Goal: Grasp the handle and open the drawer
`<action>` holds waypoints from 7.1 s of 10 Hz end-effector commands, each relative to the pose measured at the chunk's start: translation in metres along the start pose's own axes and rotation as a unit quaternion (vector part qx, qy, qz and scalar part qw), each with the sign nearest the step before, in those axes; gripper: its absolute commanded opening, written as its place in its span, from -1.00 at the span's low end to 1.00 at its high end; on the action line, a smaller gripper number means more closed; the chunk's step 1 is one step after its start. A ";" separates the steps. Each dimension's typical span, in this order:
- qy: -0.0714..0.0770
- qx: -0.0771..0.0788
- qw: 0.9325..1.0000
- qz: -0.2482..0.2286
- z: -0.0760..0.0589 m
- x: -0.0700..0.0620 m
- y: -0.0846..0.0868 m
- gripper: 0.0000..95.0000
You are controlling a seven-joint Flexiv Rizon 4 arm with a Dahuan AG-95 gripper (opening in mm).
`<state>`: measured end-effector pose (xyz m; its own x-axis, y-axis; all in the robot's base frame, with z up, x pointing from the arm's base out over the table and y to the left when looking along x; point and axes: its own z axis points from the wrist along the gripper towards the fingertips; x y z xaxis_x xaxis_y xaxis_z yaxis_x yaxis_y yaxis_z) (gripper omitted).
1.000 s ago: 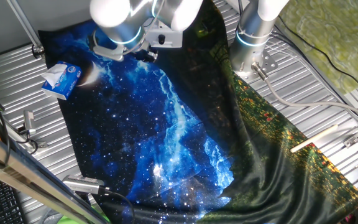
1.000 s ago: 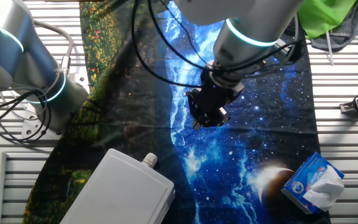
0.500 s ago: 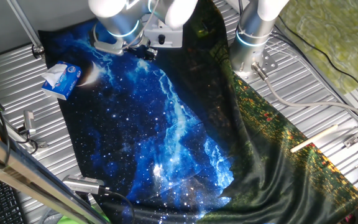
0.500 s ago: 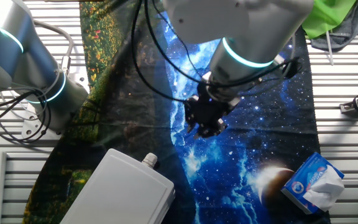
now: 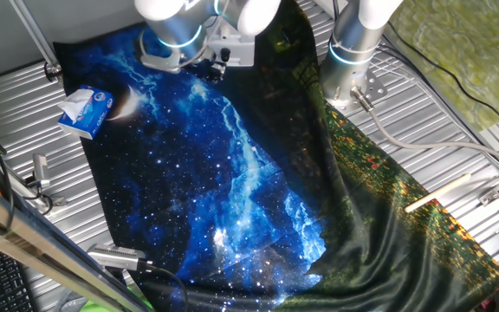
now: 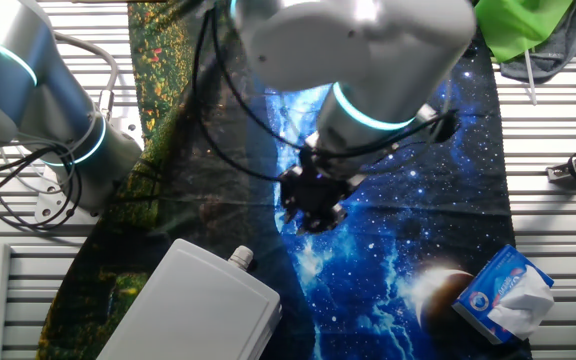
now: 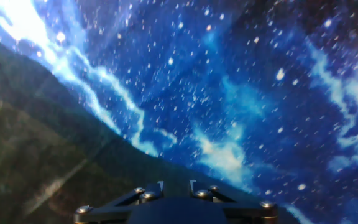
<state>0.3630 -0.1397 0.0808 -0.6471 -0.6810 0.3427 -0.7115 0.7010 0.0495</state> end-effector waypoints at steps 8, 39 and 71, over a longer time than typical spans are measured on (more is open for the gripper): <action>-0.003 0.001 1.000 -0.021 0.028 0.047 0.017 -0.60; 0.012 0.051 0.996 -0.072 0.044 0.072 0.013 -0.60; 0.003 0.055 0.998 -0.043 0.040 0.058 0.012 -1.00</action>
<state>0.3058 -0.1791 0.0634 -0.5815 -0.7359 0.3468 -0.7902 0.6123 -0.0256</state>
